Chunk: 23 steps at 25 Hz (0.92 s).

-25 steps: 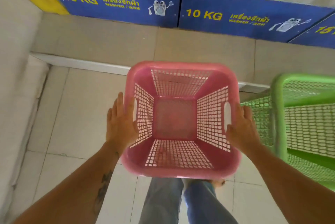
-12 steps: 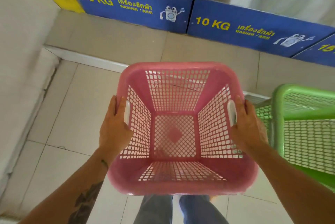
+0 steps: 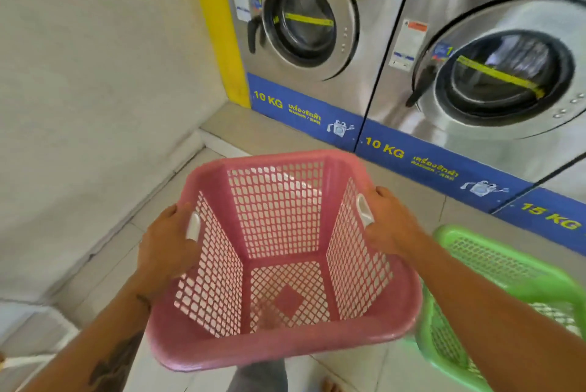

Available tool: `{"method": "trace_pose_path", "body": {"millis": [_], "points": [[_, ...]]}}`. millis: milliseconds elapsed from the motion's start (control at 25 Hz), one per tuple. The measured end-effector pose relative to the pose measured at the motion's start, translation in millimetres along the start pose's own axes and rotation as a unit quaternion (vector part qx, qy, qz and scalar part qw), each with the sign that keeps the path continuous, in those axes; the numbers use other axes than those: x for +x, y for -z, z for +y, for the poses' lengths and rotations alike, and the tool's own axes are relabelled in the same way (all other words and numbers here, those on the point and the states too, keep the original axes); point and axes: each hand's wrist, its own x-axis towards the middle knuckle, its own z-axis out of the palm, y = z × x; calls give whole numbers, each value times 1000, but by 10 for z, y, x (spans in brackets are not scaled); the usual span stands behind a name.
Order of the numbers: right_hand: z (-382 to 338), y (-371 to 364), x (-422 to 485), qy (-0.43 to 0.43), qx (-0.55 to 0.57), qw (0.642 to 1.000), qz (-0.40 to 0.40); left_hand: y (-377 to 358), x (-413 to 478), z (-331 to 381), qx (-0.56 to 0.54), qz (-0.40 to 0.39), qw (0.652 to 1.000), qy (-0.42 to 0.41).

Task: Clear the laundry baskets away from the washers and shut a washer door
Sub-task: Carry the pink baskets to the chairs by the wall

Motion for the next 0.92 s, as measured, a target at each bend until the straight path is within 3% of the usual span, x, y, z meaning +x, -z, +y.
{"method": "trace_pose_path", "body": {"millis": [240,480,920], "points": [[-1124,93,-582,159,-35,985,-49,704,-1631,-729,-27,92,985,141],[-2714,-217,-1419,331,-44,939,-80,1355,-3281,-1723,-44,202,942,266],[-5390,-1579,-4021,528,-63,840,-109,2144,-6778,-3694,48,329,846,417]]}}
